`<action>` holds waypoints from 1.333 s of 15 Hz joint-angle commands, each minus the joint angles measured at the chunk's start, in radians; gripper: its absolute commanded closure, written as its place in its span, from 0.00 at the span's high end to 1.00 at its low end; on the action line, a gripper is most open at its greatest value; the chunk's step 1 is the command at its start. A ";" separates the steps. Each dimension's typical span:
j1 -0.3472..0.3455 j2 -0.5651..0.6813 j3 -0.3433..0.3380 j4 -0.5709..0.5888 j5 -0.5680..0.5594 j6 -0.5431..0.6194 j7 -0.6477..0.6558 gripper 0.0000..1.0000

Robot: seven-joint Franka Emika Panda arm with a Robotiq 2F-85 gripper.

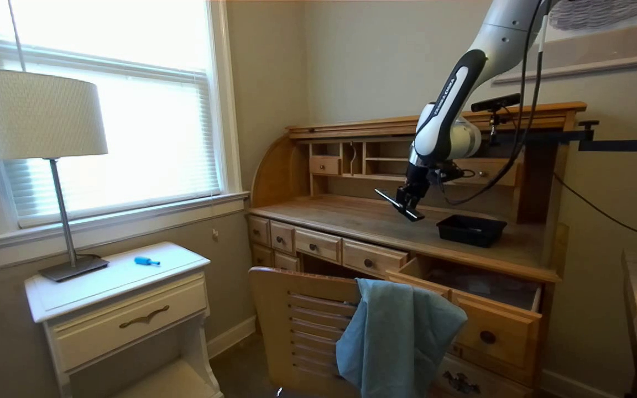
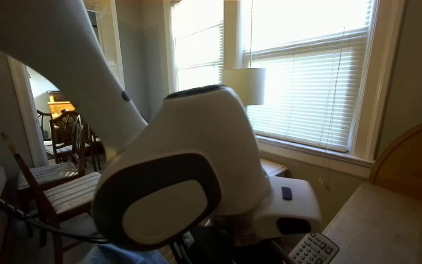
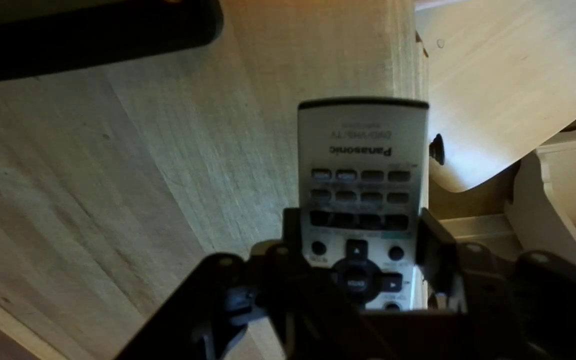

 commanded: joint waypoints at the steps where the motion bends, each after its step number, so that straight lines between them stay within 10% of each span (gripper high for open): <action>1: -0.065 0.050 0.060 0.150 0.026 -0.147 -0.082 0.31; 2: -0.031 0.006 0.021 0.067 0.025 -0.094 -0.054 0.56; 5: -0.039 0.029 0.030 0.119 0.029 -0.130 -0.067 0.56; 6: -0.039 0.035 0.032 0.123 0.029 -0.130 -0.068 0.31; 11: -0.093 0.108 0.107 0.220 0.061 -0.302 -0.166 0.31; 20: -0.048 0.236 0.034 0.404 0.072 -0.361 -0.098 0.31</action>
